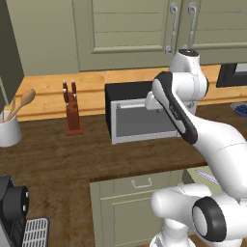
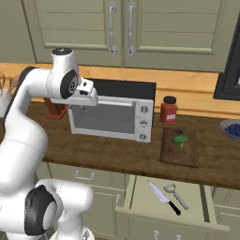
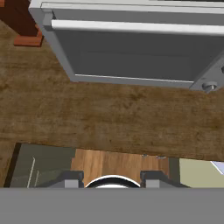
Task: Place the appropriate cutting tool for cutting the broccoli skin on the cutting board.
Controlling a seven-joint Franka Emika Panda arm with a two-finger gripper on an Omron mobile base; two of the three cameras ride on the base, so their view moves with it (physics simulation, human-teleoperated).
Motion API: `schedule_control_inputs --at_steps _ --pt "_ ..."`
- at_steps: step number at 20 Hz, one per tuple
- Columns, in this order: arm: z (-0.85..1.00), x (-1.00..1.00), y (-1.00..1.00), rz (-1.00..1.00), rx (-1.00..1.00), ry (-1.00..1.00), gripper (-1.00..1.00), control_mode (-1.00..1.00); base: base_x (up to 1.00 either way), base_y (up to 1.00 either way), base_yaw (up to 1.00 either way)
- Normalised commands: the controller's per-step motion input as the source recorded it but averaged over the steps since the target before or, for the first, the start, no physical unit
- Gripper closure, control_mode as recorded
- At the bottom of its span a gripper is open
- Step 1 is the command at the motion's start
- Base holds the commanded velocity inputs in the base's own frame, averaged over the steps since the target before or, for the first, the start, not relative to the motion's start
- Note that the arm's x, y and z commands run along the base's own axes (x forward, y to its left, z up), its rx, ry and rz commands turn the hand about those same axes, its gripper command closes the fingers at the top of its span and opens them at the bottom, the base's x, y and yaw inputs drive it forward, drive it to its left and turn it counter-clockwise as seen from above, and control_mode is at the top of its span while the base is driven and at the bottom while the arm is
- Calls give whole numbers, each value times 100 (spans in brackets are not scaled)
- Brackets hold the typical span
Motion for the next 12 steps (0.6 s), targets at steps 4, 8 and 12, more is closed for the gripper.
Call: schedule_control_inputs --at_steps 4,8,12 --pt "0 1 -15 0 0 0 -100 -100 0 0 0" --pt "-5 -10 -76 0 12 -14 -100 -100 0 0 0" --pt "-40 0 -100 -5 12 -3 -100 -100 0 0 0"
